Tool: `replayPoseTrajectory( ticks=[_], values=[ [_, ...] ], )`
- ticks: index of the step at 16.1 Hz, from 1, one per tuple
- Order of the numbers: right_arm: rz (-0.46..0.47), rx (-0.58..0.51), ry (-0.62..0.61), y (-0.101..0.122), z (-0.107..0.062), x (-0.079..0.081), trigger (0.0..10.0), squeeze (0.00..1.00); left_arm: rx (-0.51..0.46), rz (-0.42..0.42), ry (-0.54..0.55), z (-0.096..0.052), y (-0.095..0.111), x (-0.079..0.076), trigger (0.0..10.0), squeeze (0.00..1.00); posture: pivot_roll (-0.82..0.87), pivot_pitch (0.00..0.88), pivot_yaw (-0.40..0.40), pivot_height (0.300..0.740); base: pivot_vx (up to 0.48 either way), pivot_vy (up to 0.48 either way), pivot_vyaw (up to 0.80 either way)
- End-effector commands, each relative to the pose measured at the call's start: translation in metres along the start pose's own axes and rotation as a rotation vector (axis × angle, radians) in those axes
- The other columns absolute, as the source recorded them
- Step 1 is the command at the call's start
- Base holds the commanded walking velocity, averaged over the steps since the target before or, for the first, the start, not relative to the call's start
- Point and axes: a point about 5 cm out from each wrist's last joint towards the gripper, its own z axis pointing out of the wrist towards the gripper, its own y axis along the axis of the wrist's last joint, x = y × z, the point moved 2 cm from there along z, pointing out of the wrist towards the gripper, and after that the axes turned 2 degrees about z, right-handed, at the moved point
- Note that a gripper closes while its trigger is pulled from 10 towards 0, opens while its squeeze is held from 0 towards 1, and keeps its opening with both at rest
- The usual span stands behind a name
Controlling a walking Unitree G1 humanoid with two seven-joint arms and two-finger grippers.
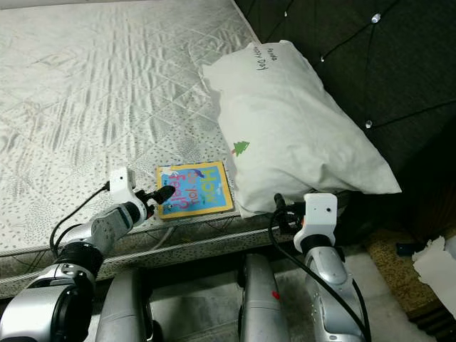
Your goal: Clean up the room
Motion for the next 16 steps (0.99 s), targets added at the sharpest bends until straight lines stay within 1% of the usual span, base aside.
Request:
replayPoseTrajectory(
  ticks=[1, 3, 5, 6, 7, 8, 9, 10, 11, 12, 13, 14, 15, 16],
  values=[
    [0.005, 0.003, 0.006, -0.001, 0.002, 0.001, 10.0, 0.00, -0.003, 0.030, 0.019, 0.000, 0.004, 0.002, 10.0, 1.00, -0.10, 0.044, -0.010, 0.574, 0.000, 0.000, 0.00],
    [0.005, 0.001, 0.009, -0.001, 0.003, 0.003, 10.0, 0.00, -0.017, 0.045, 0.014, -0.001, 0.004, -0.001, 10.0, 1.00, -0.10, 0.040, -0.005, 0.574, 0.000, 0.000, 0.00],
    [0.011, -0.009, 0.014, -0.001, 0.005, 0.005, 10.0, 0.00, -0.104, 0.074, 0.034, -0.005, 0.010, -0.002, 10.0, 1.00, -0.09, 0.031, 0.003, 0.574, 0.000, 0.000, 0.00],
    [0.014, -0.012, 0.017, 0.000, 0.006, 0.006, 10.0, 0.00, -0.131, 0.104, 0.049, -0.008, 0.010, -0.001, 10.0, 1.00, -0.08, 0.027, 0.006, 0.574, 0.000, 0.000, 0.00],
    [0.021, -0.019, 0.019, 0.001, 0.008, 0.008, 10.0, 0.00, -0.164, 0.148, 0.072, -0.013, 0.010, 0.000, 10.0, 1.00, -0.07, 0.021, 0.008, 0.574, 0.000, 0.000, 0.00],
    [0.034, -0.033, 0.024, 0.004, 0.013, 0.012, 10.0, 0.00, -0.204, 0.197, 0.098, -0.021, 0.007, 0.002, 10.0, 1.00, -0.06, 0.013, 0.010, 0.574, 0.000, 0.000, 0.00],
    [0.042, -0.040, 0.029, 0.005, 0.016, 0.014, 10.0, 0.00, -0.223, 0.213, 0.104, -0.026, 0.006, 0.001, 10.0, 1.00, -0.05, 0.006, 0.012, 0.574, 0.000, 0.000, 0.00],
    [0.054, -0.048, 0.045, 0.008, 0.021, 0.019, 10.0, 0.00, -0.273, 0.265, 0.068, -0.034, 0.007, -0.007, 10.0, 1.00, -0.03, 0.000, 0.011, 0.574, 0.000, 0.000, 0.00],
    [0.066, -0.054, 0.059, 0.009, 0.025, 0.023, 10.0, 0.00, -0.310, 0.322, 0.060, -0.038, 0.009, -0.012, 10.0, 1.00, -0.02, 0.000, 0.010, 0.574, 0.000, 0.000, 0.00],
    [0.072, -0.067, 0.076, 0.013, 0.031, 0.028, 10.0, 0.00, -0.369, 0.389, 0.087, -0.043, 0.013, -0.016, 10.0, 1.00, 0.00, 0.000, 0.008, 0.574, 0.000, 0.000, 0.00],
    [0.074, -0.081, 0.093, 0.017, 0.039, 0.034, 10.0, 0.00, -0.474, 0.460, 0.135, -0.049, 0.024, -0.019, 10.0, 1.00, 0.01, 0.000, 0.006, 0.574, 0.000, 0.000, 0.00],
    [0.075, -0.093, 0.101, 0.021, 0.044, 0.037, 10.0, 0.00, -0.543, 0.523, 0.167, -0.056, 0.031, -0.022, 10.0, 0.00, 0.01, 0.000, 0.007, 0.574, 0.000, 0.000, 0.00],
    [0.074, -0.118, 0.112, 0.027, 0.051, 0.041, 10.0, 0.00, -0.577, 0.672, 0.320, -0.066, 0.037, -0.020, 10.0, 0.00, 0.02, 0.000, 0.010, 0.574, 0.000, 0.000, 0.00],
    [0.078, -0.140, 0.119, 0.033, 0.057, 0.044, 10.0, 0.00, -0.634, 0.806, 0.368, -0.074, 0.045, -0.023, 10.0, 0.00, 0.03, 0.000, 0.012, 0.574, 0.000, 0.000, 0.00]
  ],
)
